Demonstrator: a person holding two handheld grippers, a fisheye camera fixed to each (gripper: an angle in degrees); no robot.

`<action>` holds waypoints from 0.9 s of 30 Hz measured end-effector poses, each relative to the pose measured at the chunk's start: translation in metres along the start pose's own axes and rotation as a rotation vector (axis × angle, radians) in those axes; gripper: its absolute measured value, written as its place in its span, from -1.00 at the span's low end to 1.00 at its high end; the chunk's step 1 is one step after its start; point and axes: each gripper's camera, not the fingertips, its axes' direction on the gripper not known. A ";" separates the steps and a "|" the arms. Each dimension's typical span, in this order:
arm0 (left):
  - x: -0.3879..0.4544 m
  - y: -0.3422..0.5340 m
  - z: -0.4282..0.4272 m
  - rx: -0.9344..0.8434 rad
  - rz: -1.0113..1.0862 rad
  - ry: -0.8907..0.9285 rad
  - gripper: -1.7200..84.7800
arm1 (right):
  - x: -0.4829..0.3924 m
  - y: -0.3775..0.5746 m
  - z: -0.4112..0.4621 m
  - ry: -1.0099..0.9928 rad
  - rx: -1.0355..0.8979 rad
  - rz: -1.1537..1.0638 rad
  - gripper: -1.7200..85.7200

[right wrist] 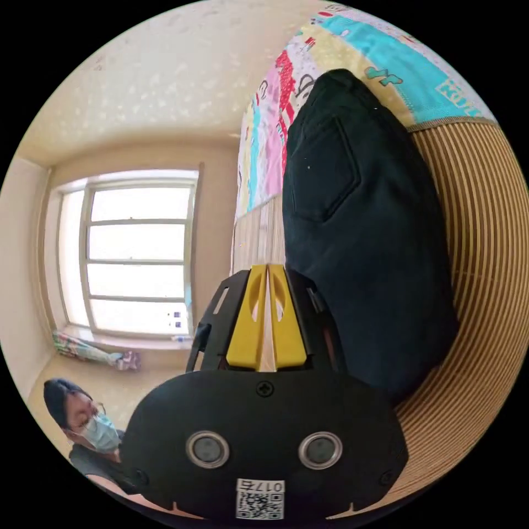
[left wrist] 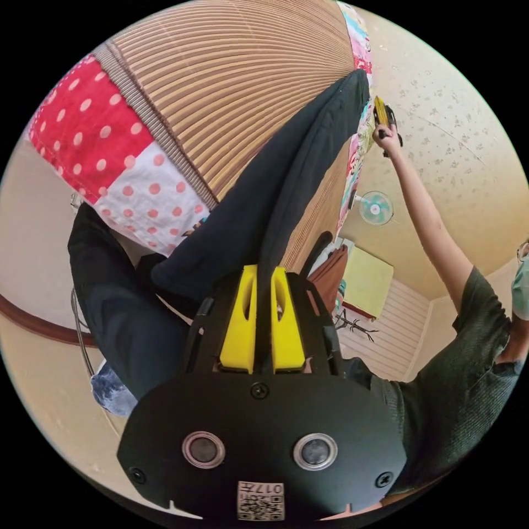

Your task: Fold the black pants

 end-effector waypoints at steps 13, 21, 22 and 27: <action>0.092 0.022 -0.041 -0.253 0.412 0.069 -0.88 | -0.069 0.364 -0.038 0.356 -0.832 -0.159 -0.84; 0.044 0.015 -0.044 -0.331 0.202 -0.326 -0.84 | -0.058 0.450 -0.052 0.098 -0.488 0.158 -0.78; 0.049 0.013 -0.041 -0.360 0.221 -0.338 -0.84 | -0.067 0.455 -0.049 0.103 -0.484 0.156 -0.79; 0.056 0.009 -0.025 -0.463 0.240 -0.278 -0.84 | -0.128 0.469 -0.032 0.143 -0.519 0.053 -0.85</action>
